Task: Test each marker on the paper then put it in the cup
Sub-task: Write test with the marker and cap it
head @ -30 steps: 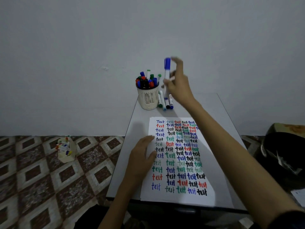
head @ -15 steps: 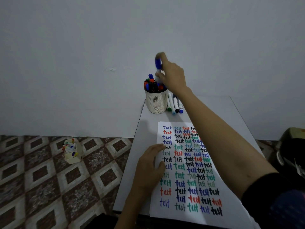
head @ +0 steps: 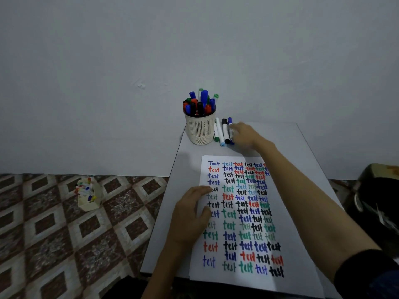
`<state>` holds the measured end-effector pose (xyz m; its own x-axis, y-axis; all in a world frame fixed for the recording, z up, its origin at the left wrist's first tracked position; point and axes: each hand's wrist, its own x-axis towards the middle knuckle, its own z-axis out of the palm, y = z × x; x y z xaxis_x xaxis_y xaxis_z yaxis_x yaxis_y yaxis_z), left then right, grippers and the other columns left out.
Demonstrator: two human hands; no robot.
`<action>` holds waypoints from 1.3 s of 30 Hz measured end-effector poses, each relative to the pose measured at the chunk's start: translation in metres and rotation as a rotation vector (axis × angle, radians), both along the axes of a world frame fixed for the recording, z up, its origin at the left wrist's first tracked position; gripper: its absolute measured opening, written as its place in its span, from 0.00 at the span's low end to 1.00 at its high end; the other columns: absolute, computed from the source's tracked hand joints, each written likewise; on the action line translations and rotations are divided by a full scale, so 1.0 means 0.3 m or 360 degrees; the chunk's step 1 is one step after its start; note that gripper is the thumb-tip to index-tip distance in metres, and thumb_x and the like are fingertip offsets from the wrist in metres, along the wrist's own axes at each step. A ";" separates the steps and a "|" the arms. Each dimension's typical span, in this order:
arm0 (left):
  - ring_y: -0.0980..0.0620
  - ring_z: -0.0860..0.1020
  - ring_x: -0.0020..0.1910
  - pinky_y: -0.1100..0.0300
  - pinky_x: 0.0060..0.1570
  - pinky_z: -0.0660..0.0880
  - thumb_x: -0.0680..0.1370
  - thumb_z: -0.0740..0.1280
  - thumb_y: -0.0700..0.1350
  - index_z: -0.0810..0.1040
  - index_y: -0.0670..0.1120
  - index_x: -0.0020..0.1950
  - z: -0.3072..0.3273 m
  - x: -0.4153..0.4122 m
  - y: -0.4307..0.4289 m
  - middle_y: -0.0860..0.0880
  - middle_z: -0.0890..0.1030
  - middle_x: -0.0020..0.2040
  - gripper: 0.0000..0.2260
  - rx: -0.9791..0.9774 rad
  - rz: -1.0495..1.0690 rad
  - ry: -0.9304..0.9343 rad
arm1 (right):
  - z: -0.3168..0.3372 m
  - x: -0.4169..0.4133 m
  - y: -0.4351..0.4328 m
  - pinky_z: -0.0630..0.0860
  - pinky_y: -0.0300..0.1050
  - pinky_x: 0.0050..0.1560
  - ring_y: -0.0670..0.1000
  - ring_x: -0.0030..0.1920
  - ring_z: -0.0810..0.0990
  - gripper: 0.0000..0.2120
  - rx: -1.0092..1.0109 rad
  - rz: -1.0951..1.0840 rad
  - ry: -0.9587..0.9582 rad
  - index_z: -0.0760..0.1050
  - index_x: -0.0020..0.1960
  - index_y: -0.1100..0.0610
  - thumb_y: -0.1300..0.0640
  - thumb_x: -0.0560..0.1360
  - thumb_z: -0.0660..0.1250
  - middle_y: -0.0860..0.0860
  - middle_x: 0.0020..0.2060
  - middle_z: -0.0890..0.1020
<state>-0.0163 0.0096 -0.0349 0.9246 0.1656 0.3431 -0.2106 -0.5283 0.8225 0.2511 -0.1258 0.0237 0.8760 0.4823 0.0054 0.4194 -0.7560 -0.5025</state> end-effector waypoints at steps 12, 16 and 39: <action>0.60 0.76 0.56 0.56 0.57 0.76 0.71 0.64 0.41 0.75 0.50 0.59 -0.001 -0.001 0.000 0.55 0.77 0.56 0.17 0.0008 0.0002 -0.0013 | -0.123 -0.099 -0.068 0.68 0.43 0.40 0.56 0.46 0.77 0.09 0.0251 -0.0303 -0.0475 0.79 0.51 0.58 0.58 0.72 0.71 0.56 0.45 0.79; 0.59 0.76 0.56 0.55 0.56 0.76 0.72 0.64 0.43 0.76 0.48 0.59 -0.003 -0.002 -0.001 0.54 0.77 0.56 0.16 0.0016 0.0021 -0.0019 | -0.071 -0.197 -0.092 0.75 0.44 0.40 0.50 0.40 0.77 0.07 0.0868 -0.0534 -0.0705 0.78 0.48 0.58 0.55 0.75 0.69 0.52 0.42 0.79; 0.61 0.72 0.26 0.73 0.28 0.67 0.81 0.53 0.54 0.73 0.48 0.61 0.058 -0.081 -0.051 0.59 0.69 0.28 0.16 0.0477 -0.0203 -0.0264 | -0.054 -0.808 -0.089 0.69 0.41 0.23 0.56 0.27 0.72 0.08 0.1799 0.0023 0.0673 0.77 0.43 0.71 0.64 0.74 0.70 0.69 0.32 0.78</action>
<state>-0.0405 -0.0057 -0.0175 0.8590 -0.0781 0.5059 -0.4078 -0.7018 0.5841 0.0087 -0.1523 0.0075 0.9050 0.4001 0.1446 0.0664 0.2029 -0.9769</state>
